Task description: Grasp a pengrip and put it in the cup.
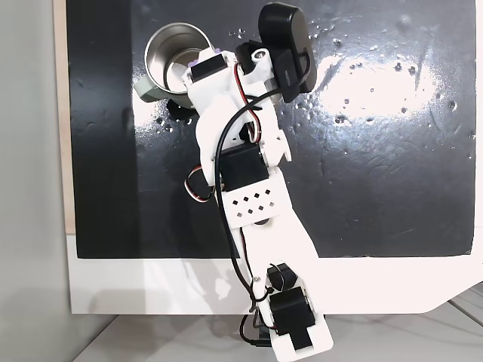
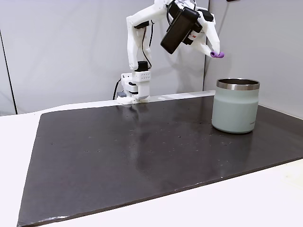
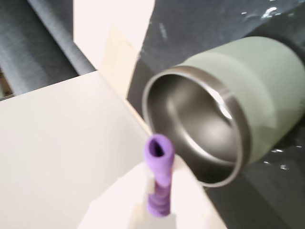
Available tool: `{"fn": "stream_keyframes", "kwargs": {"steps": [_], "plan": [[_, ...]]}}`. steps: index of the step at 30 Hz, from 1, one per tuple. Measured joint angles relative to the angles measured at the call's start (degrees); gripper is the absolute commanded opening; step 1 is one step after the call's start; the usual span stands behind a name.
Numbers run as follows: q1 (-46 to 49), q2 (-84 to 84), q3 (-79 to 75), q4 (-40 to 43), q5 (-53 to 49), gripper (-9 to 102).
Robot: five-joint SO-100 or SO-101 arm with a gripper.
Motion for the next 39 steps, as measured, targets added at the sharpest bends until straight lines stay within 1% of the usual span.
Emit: {"fn": "stream_keyframes", "kwargs": {"steps": [4, 8, 18, 19, 22, 24, 39], "plan": [[-2.72, -2.20, 0.00, -2.72, 0.18, 0], [-5.36, -4.48, -0.09, -3.34, 1.14, 0], [-5.80, -8.79, -0.09, -6.24, 2.29, 0], [-5.80, -8.79, -0.09, -6.42, 2.29, 1], [-5.71, -8.79, -0.09, -6.42, 2.29, 15], [-5.63, -8.79, -0.09, -6.42, 2.29, 20], [-5.80, -8.79, -0.09, -6.42, 2.29, 20]]}}
